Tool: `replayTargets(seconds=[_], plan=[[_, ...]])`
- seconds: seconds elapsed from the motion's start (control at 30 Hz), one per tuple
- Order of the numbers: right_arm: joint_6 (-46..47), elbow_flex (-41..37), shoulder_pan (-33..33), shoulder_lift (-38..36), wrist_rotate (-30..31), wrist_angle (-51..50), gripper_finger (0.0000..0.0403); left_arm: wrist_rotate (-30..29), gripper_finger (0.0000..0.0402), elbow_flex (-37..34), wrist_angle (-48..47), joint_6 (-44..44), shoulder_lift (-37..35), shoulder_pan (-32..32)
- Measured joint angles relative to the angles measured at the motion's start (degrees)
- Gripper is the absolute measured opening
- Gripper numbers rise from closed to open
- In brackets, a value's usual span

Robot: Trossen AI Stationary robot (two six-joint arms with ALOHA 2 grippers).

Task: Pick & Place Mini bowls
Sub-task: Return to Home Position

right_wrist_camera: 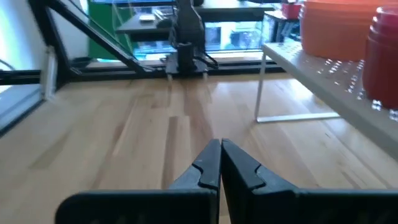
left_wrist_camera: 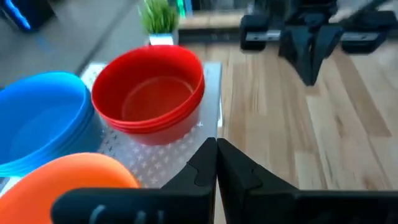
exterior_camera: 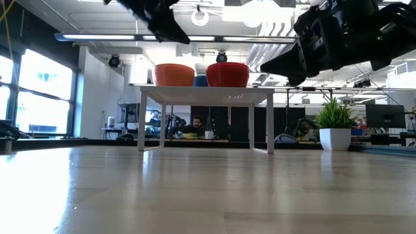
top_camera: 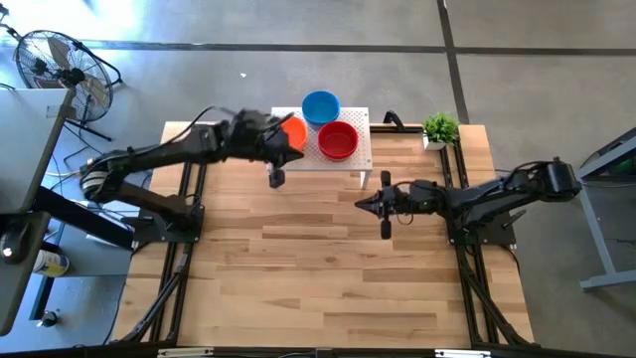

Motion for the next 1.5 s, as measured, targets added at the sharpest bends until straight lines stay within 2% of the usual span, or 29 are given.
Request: replayTargets(seconds=[0.2,0.33,0.43,0.63,0.9,1.23,1.5], plan=[[-0.61,0.04,-7.91,-7.17,-7.91,-9.49,0.0,0.16,0.0002,-19.29,20.8,-3.14,-9.17,0.14],[-5.05,0.13,-12.86,-13.96,-8.36,-17.58,0.0,-0.67,0.0001,-27.85,28.6,-3.17,-14.9,0.14],[-8.98,0.11,-15.11,-19.54,-9.55,-22.03,0.0,-2.17,0.0001,-32.7,30.81,-3.39,-18.55,0.18],[-9.93,-0.2,-18.66,-28.0,-10.07,-28.27,0.0,-3.64,0.0001,-39.04,31.09,-5.71,-27.52,0.18],[-5.58,-11.24,-22.04,-36.92,-11.91,-19.69,0.0,-5.13,0.0001,-46.9,31.22,-8.09,-39.28,0.18],[-4.66,-17.31,-27.76,-51.05,-16.83,-21.96,0.0,-5.18,0.0001,-53.16,21.22,-9.8,-57.71,0.18],[-4.52,-17.31,-29.82,-58.75,-16.38,-28.7,0.0,-5.38,0.0001,-57.69,11.87,-8.89,-72.45,0.18]])
